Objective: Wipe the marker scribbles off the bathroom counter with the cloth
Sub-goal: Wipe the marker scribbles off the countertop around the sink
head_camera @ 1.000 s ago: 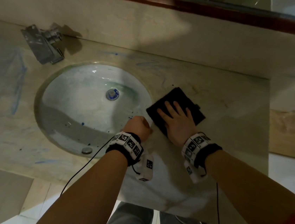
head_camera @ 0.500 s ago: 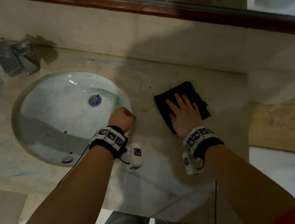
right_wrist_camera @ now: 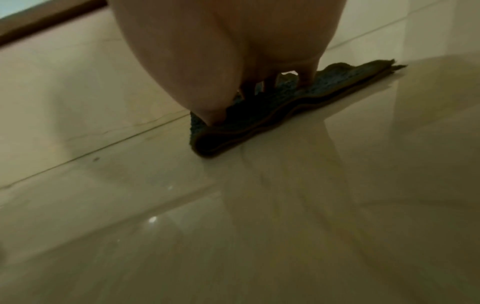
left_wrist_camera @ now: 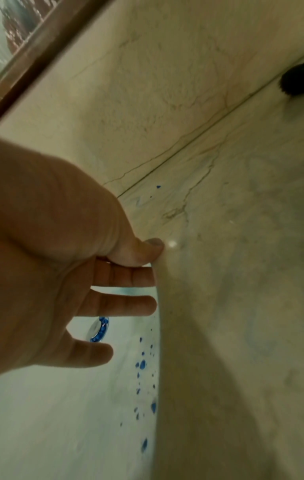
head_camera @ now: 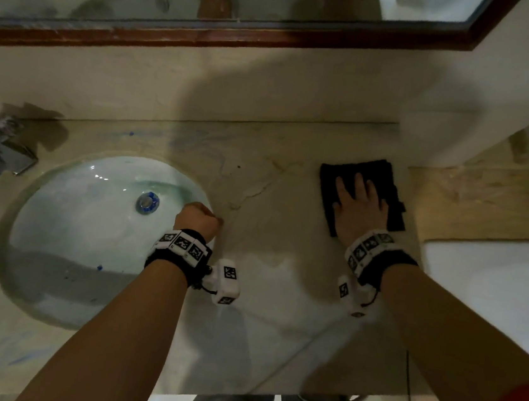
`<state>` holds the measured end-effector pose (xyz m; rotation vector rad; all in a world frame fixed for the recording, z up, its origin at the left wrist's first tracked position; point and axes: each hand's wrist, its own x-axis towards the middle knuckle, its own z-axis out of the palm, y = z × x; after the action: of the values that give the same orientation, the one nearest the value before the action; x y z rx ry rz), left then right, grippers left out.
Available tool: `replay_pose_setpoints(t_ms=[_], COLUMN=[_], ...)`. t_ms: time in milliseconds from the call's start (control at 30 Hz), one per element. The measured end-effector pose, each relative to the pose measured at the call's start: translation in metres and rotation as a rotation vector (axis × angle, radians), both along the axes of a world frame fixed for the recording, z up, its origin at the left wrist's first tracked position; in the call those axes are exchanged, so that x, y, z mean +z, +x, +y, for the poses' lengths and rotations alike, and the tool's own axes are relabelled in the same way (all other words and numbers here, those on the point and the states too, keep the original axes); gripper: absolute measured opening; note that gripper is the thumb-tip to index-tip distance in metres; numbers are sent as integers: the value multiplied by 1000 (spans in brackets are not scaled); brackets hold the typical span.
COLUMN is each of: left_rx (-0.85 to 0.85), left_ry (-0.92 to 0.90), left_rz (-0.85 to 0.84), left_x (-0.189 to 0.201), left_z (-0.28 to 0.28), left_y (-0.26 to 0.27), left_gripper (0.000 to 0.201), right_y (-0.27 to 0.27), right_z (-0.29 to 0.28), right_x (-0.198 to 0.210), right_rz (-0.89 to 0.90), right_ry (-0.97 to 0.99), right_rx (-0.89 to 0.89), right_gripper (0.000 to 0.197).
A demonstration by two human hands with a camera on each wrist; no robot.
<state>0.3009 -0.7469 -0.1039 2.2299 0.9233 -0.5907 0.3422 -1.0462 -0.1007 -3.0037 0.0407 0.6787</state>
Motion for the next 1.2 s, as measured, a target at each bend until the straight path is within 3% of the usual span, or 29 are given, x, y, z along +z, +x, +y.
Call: replay_pose_setpoints(t_ms=[133,333,600,933,1200], left_rx=[-32,-70,-96,-2,7], left_ry=[-26,-35,-64,-56,-82], left_rz=[17,33,118,76,63], left_x=[2,1,0,-9,-6], left_z=[2,6,14,14,12], left_y=[2,4,13,10,7], left_gripper=[25,26,23,19,16], right_y=[-35,-35,35,101,63], right_z=[8,0,-5,7,63], right_x=[5,13,4,5,-2], right_rz=[-7,42,94,91,84], right_ry=[-52,-65,4,31,22], right_rx=[45,96,-46,-95,185], right_gripper=[54,59,62,62,61])
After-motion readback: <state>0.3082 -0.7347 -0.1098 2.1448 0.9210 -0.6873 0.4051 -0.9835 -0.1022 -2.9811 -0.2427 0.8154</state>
